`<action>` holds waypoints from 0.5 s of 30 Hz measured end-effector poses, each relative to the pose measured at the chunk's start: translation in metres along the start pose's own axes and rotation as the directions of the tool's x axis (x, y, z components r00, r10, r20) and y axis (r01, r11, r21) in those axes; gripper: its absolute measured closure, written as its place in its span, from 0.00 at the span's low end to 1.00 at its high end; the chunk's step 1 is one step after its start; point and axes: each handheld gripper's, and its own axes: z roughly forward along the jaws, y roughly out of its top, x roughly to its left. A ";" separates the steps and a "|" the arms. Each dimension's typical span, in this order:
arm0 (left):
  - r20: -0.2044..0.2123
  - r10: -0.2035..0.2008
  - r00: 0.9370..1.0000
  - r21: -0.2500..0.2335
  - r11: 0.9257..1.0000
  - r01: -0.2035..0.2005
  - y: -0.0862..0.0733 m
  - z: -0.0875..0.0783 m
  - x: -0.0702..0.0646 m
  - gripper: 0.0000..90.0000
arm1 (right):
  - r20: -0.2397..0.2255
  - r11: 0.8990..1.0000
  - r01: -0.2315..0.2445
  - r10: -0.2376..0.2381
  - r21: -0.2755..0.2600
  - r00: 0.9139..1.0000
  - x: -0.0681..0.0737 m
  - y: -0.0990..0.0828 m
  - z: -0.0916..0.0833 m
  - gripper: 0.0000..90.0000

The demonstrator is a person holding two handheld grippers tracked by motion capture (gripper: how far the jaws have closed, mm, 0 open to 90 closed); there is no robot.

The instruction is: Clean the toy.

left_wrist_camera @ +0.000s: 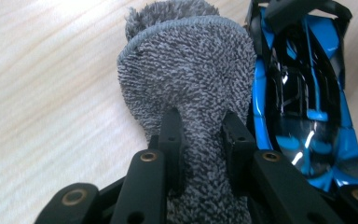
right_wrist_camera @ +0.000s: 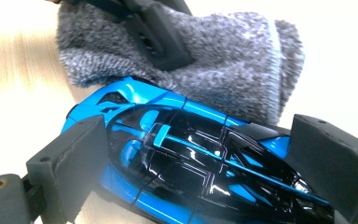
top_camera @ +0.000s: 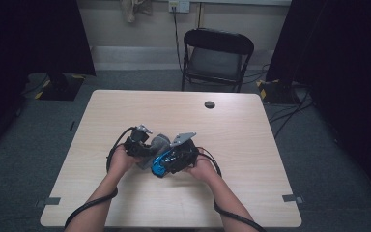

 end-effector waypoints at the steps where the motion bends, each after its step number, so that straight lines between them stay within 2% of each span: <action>1: 0.000 -0.003 1.000 -0.006 1.000 0.003 -0.002 -0.001 0.000 0.82 | 0.000 1.000 0.000 0.000 0.001 1.000 0.000 0.000 0.000 0.06; 7: -0.001 -0.019 1.000 -0.001 1.000 0.019 -0.012 -0.010 0.002 0.82 | 0.002 1.000 -0.001 0.001 0.006 1.000 0.000 0.001 0.000 0.06; 13: 0.015 -0.039 0.999 0.009 0.999 0.039 -0.023 -0.019 0.004 0.82 | 0.002 1.000 -0.001 0.001 0.002 1.000 0.001 0.000 0.000 0.06; 15: 0.013 -0.035 0.999 0.014 0.999 0.035 -0.026 -0.023 0.004 0.82 | 0.002 1.000 -0.001 0.001 0.006 1.000 0.000 0.001 0.000 0.06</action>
